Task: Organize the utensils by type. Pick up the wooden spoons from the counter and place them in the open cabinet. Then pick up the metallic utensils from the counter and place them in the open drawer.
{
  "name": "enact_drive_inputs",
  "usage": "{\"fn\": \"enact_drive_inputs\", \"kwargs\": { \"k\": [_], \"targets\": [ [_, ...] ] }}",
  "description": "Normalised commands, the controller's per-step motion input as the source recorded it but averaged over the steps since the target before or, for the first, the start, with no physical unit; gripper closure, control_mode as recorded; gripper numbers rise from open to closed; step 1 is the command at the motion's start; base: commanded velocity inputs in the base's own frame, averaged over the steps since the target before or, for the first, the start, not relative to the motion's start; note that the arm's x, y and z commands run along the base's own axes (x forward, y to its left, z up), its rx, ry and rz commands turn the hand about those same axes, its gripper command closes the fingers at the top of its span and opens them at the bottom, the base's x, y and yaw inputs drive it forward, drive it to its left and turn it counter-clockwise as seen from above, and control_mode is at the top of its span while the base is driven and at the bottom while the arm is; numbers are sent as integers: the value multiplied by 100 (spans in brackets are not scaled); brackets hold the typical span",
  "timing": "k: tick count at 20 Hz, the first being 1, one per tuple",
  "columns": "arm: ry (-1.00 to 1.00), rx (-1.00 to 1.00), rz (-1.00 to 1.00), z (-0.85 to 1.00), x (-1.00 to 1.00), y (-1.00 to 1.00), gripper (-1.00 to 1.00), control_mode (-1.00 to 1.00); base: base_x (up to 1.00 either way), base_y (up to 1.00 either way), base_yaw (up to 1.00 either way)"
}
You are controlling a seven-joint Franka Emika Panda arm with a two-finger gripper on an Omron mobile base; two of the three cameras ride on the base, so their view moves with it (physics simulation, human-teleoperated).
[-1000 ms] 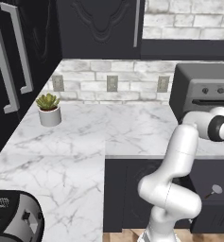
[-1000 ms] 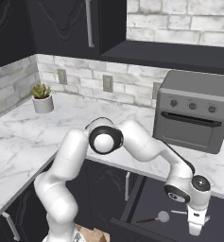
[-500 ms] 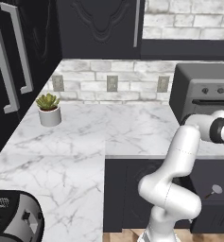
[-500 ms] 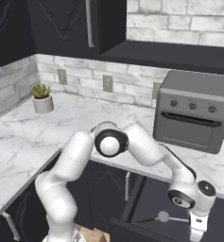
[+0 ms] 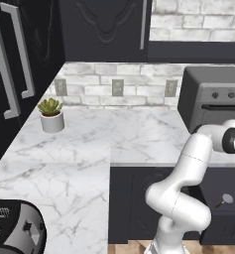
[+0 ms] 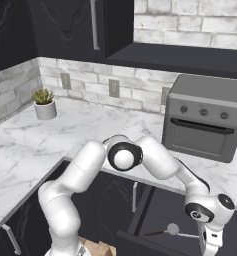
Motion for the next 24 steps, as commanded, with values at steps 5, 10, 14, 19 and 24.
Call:
{"fn": "enact_drive_inputs", "kwargs": {
  "k": [5, 10, 14, 19, 24],
  "targets": [
    [0, 3, 4, -18, 10, 24, 100, -100, 0, 0, 0],
    [0, 0, 1, -30, 2, 19, 100, -100, 0, 0, 0],
    [-5, 0, 0, -25, 15, 16, 100, -100, 0, 0, 0],
    [-3, 0, 0, -17, 19, 6, 100, -100, 0, 0, 0],
    [-1, 0, 0, -30, 8, 0, 100, -100, 0, 0, 0]
  ]
}}
